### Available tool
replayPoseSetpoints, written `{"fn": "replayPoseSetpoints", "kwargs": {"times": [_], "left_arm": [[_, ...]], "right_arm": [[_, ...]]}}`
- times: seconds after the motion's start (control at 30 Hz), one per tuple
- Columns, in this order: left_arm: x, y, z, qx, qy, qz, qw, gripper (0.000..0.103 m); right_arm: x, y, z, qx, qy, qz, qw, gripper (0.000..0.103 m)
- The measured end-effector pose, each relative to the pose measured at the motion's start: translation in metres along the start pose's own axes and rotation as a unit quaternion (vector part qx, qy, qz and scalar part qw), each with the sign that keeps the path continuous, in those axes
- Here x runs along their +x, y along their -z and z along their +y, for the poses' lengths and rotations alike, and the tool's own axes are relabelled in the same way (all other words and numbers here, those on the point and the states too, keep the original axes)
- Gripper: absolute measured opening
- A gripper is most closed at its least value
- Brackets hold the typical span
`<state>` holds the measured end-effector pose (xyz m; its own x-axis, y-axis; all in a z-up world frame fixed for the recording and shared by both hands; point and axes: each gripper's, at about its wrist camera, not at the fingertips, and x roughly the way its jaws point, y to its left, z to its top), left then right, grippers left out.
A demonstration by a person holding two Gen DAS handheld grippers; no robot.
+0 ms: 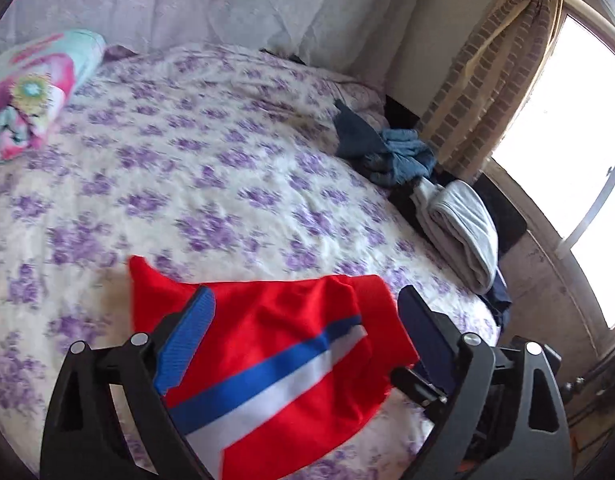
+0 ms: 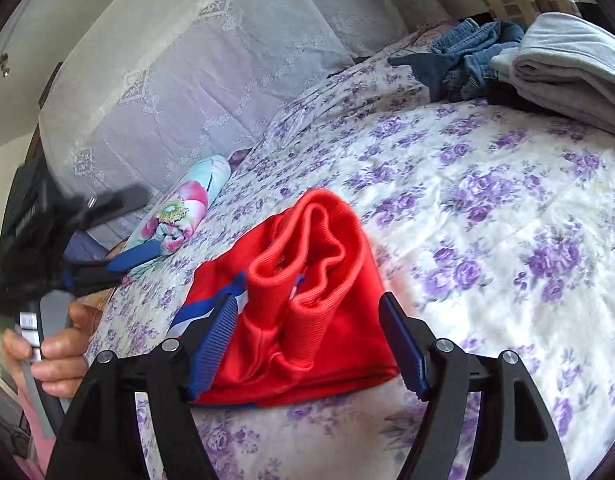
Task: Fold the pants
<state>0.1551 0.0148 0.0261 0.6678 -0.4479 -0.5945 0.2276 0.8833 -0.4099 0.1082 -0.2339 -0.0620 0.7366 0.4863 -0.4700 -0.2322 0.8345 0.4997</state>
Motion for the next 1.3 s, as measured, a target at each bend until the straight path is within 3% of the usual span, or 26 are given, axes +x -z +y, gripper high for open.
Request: {"fn": "replayPoseSetpoints", "kwargs": {"times": [0.1, 0.17, 0.27, 0.43, 0.63, 0.73, 0.83, 0.9, 0.97, 1.07, 1.17, 1.23, 1.3], "left_arm": [[-0.013, 0.014, 0.022, -0.02, -0.027, -0.011, 0.9994, 0.09], [-0.014, 0.026, 0.03, -0.014, -0.069, -0.011, 0.9975, 0.09], [-0.008, 0.043, 0.036, 0.005, -0.131, -0.001, 0.9913, 0.09], [0.012, 0.062, 0.037, 0.03, -0.172, 0.024, 0.9844, 0.09], [0.024, 0.068, 0.033, 0.039, -0.176, 0.03, 0.9832, 0.09], [0.024, 0.07, 0.03, 0.042, -0.174, 0.029, 0.9834, 0.09], [0.025, 0.071, 0.031, 0.037, -0.17, 0.03, 0.9843, 0.09], [0.025, 0.072, 0.033, 0.03, -0.165, 0.031, 0.9853, 0.09], [0.025, 0.073, 0.034, 0.025, -0.161, 0.032, 0.9861, 0.09], [0.025, 0.076, 0.035, 0.022, -0.152, 0.034, 0.9875, 0.091], [0.026, 0.08, 0.034, 0.023, -0.148, 0.035, 0.9881, 0.092], [0.026, 0.082, 0.035, 0.021, -0.141, 0.037, 0.9891, 0.093], [0.022, 0.082, 0.036, 0.021, -0.136, 0.038, 0.9898, 0.093]], "right_arm": [[0.015, -0.007, -0.013, 0.03, -0.025, 0.023, 0.999, 0.074], [0.019, -0.006, -0.011, 0.037, -0.037, 0.033, 0.998, 0.074], [0.019, -0.003, 0.0, 0.025, -0.03, 0.038, 0.999, 0.074], [0.022, -0.004, 0.003, 0.019, -0.018, 0.042, 0.999, 0.074], [0.026, -0.005, 0.006, 0.01, -0.003, 0.042, 0.999, 0.072], [0.027, -0.005, 0.007, 0.006, 0.005, 0.045, 0.999, 0.065], [0.027, -0.006, 0.01, -0.007, 0.008, 0.046, 0.999, 0.052], [0.025, -0.009, 0.014, -0.02, 0.006, 0.044, 0.999, 0.037], [0.018, -0.014, 0.016, -0.027, -0.007, 0.039, 0.999, 0.033], [0.007, -0.016, 0.013, -0.027, -0.021, 0.028, 0.999, 0.033], [0.022, -0.004, -0.011, 0.004, -0.003, 0.057, 0.998, 0.034], [0.023, 0.0, -0.024, 0.04, -0.026, 0.056, 0.997, 0.034], [0.017, -0.005, -0.018, 0.019, -0.015, 0.058, 0.998, 0.043]]}}
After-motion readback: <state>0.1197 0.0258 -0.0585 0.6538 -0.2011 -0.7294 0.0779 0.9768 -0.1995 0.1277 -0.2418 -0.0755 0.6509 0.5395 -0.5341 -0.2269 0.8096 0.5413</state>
